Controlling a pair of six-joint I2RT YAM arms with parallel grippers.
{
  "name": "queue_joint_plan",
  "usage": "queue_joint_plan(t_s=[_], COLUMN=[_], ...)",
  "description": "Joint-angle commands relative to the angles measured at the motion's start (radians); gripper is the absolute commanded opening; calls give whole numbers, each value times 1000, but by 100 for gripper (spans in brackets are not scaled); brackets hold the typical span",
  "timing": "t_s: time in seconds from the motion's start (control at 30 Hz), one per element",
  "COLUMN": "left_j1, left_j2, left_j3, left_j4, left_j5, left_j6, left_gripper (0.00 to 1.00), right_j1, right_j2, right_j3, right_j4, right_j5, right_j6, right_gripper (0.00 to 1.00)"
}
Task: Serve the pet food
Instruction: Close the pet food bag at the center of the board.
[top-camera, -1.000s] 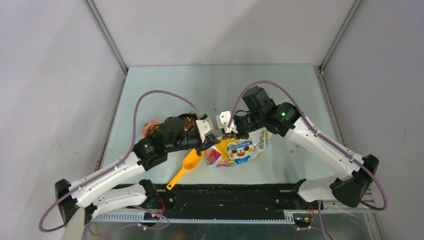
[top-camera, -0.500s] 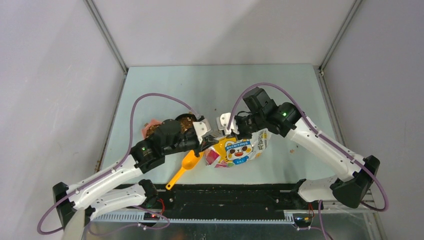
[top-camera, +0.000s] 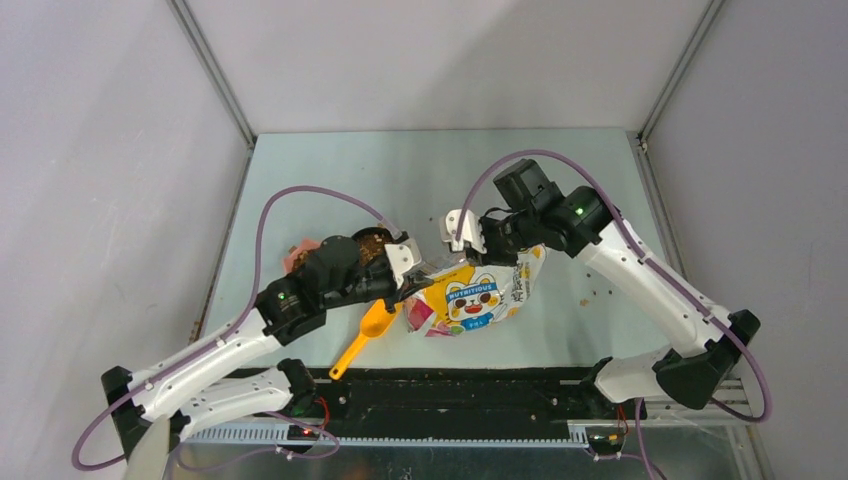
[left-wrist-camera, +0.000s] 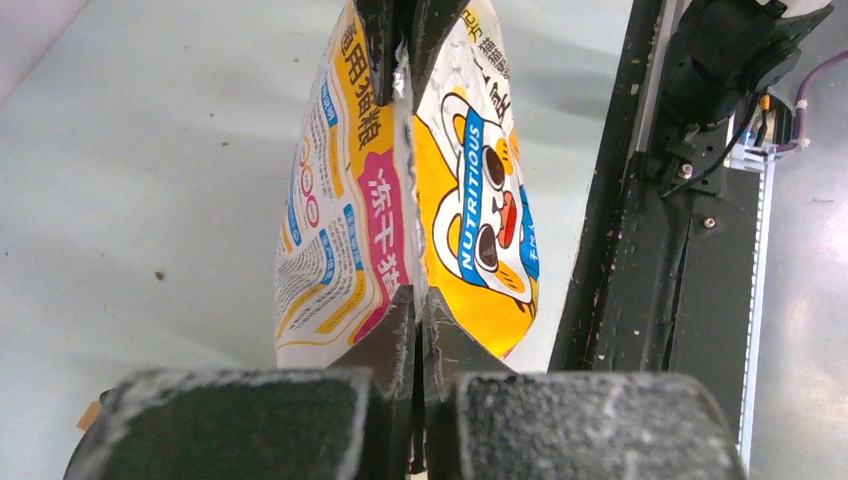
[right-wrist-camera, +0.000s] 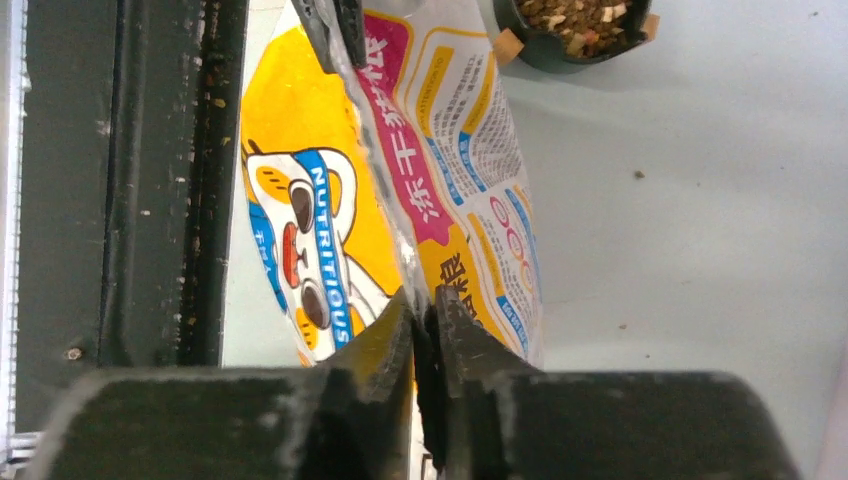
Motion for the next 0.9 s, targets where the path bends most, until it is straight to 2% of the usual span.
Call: queue_joint_plan(t_s=[0.0, 0.03, 0.2, 0.23, 0.27, 0.33, 0.4, 0.47, 0.6, 0.77, 0.87], left_j1=[-1, -1, -2, -1, -2, -1, -2, -1, -1, -1, -1], left_j2=[-12, -10, -9, -10, -12, -14, -14, -16, -21, -15, -17], left_j3=[132, 143, 158, 155, 153, 152, 150, 146, 137, 135, 125], left_j4=[-4, -9, -15, -13, -10, -9, -10, -14, -21, -44, -61], left_j5=[41, 45, 53, 50, 48, 44, 35, 19, -5, -65, -79], left_j6=[64, 67, 85, 85, 85, 82, 83, 82, 83, 66, 55], left_gripper=[0, 0, 0, 0, 0, 0, 0, 0, 0, 0, 0], right_j1=[6, 5, 5, 7, 8, 16, 19, 20, 25, 36, 48], right_j2=[48, 53, 80, 80, 80, 79, 76, 68, 27, -92, -164], right_j3=[73, 80, 125, 122, 119, 106, 95, 87, 58, -39, -108], right_j4=[-81, -86, -119, -121, -125, -125, -130, -138, -122, -25, 10], right_j5=[80, 82, 100, 118, 130, 158, 176, 195, 245, 334, 328], right_j6=[21, 31, 40, 35, 31, 27, 21, 14, 7, -5, -45], right_gripper=[4, 0, 0, 6, 20, 34, 45, 49, 50, 50, 52])
